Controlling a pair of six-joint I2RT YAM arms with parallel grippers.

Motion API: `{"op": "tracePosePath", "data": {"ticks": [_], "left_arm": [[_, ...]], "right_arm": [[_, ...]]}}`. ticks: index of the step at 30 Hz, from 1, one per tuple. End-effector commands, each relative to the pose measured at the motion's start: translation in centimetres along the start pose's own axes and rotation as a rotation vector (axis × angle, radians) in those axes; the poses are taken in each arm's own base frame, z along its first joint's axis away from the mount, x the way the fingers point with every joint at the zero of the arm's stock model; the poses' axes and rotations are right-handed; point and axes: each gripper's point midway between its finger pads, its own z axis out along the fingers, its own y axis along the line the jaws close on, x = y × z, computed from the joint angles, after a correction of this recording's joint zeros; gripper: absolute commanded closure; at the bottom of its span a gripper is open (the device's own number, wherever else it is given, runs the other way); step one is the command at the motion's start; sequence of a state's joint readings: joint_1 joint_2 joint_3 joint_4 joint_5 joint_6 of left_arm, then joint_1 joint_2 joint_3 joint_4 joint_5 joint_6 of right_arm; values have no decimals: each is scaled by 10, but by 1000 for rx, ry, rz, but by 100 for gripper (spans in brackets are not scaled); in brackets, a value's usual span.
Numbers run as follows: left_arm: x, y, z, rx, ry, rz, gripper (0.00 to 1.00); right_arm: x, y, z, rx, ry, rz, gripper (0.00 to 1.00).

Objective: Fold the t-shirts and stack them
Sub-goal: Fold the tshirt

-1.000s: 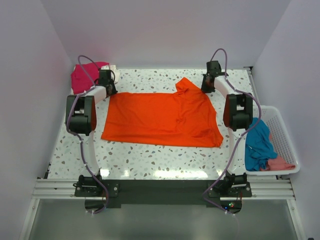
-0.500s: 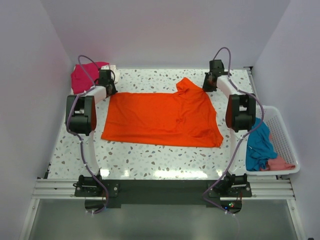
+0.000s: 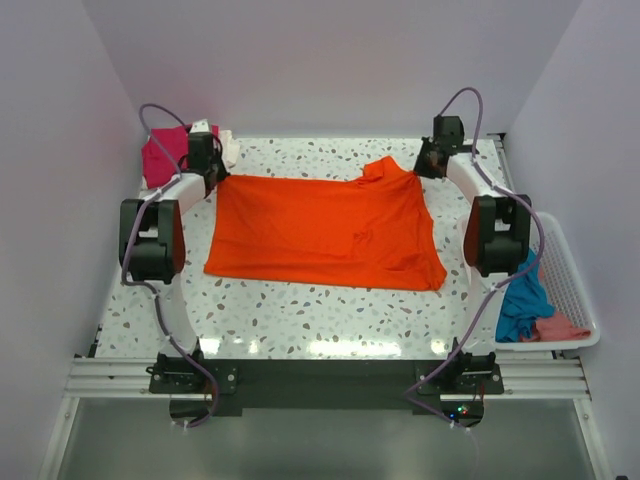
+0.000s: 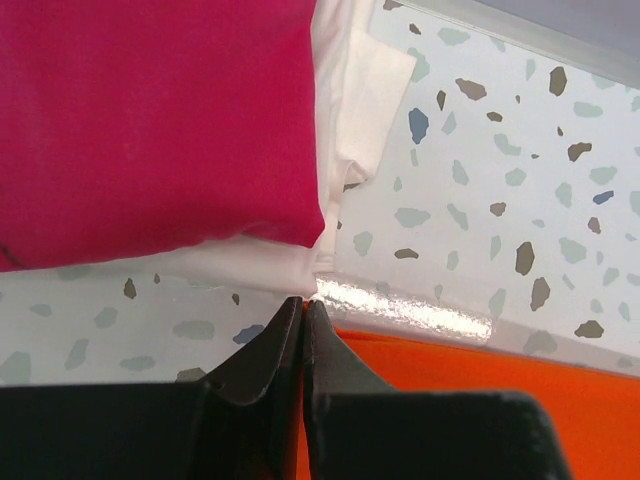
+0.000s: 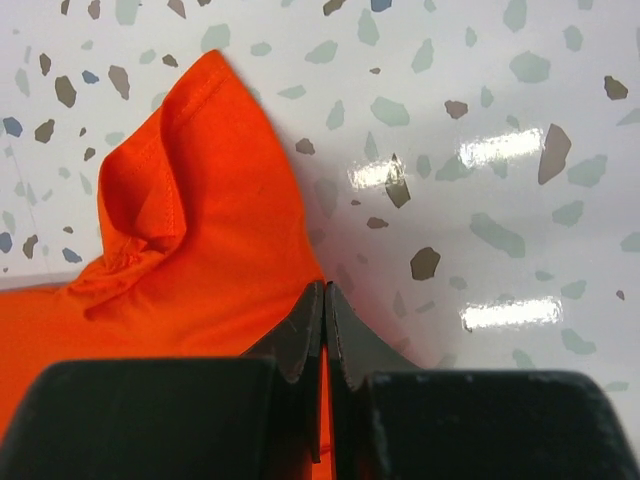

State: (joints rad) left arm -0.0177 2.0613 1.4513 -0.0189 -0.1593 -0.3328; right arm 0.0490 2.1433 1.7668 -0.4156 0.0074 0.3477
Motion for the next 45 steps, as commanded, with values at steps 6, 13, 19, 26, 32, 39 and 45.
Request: {"op": "tracePosePath", "data": {"ticks": [6, 13, 19, 26, 32, 39, 45], "left_arm": [[-33, 3, -31, 25, -124, -76, 100], [-19, 17, -52, -25, -108, -130, 100], [-6, 46, -67, -124, -83, -176, 100], [19, 64, -83, -200, -24, -212, 100], [36, 67, -97, -210, 8, -251, 100], [59, 70, -112, -210, 37, -314, 100], [84, 70, -125, -192, 68, -375, 91]], "right_arm": [[-23, 6, -45, -40, -113, 35, 100], [-8, 0, -72, -31, -124, 67, 100], [22, -12, -89, -3, -89, 97, 100], [56, -24, -101, 14, -57, 124, 100], [80, -38, -111, 53, -40, 145, 100], [106, -51, -121, 94, -12, 168, 100], [139, -58, -115, 95, 56, 196, 95]]}}
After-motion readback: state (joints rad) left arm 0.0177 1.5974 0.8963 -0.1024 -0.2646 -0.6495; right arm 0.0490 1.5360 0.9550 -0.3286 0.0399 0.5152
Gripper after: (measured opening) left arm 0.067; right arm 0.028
